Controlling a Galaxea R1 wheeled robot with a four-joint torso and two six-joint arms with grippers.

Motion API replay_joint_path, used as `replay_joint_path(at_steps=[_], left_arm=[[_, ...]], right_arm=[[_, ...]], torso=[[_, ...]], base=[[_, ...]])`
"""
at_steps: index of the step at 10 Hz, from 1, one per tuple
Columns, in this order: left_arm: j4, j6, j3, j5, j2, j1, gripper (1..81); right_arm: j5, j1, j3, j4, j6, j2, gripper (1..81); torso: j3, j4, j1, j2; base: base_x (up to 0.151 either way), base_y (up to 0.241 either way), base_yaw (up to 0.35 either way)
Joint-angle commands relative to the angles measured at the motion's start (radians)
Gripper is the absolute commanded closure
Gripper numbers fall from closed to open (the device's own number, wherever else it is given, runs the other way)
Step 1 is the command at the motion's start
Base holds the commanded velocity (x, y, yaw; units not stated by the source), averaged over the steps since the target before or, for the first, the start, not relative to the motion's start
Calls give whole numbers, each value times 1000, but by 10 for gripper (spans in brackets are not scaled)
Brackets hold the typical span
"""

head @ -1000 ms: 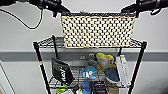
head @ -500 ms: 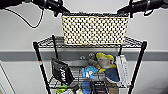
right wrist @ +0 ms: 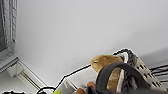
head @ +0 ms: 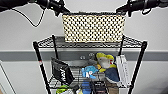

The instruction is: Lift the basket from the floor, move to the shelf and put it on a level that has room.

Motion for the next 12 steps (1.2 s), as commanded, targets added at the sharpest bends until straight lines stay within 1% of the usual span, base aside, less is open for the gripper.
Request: replay_joint_path(at_steps=[1,3,4,7,8,10,12], left_arm=[[31,55,-102,-43,59,-150,811],[35,75,-160,-42,83,-136,811],[35,78,-179,-43,92,-136,811],[44,124,-226,-45,128,-97,811],[45,126,-243,-45,137,-93,811],[47,132,-260,-43,155,-73,811],[45,133,-256,-45,149,-67,811]], right_arm=[[96,127,-58,0,-48,30,811],[95,104,-121,2,-80,66,811],[95,96,-134,2,-83,70,811],[96,58,-183,0,-117,83,811],[96,48,-192,0,-129,84,811],[93,41,-208,2,-131,92,811],[92,41,-203,2,-132,92,811]], torso=[[0,0,0,0],[0,0,0,0],[0,0,0,0],[0,0,1,1],[0,0,1,1],[0,0,1,1],[0,0,1,1]], base=[[0,0,0],[0,0,0],[0,0,0],[0,0,0],[0,0,0],[0,0,0],[0,0,0]])
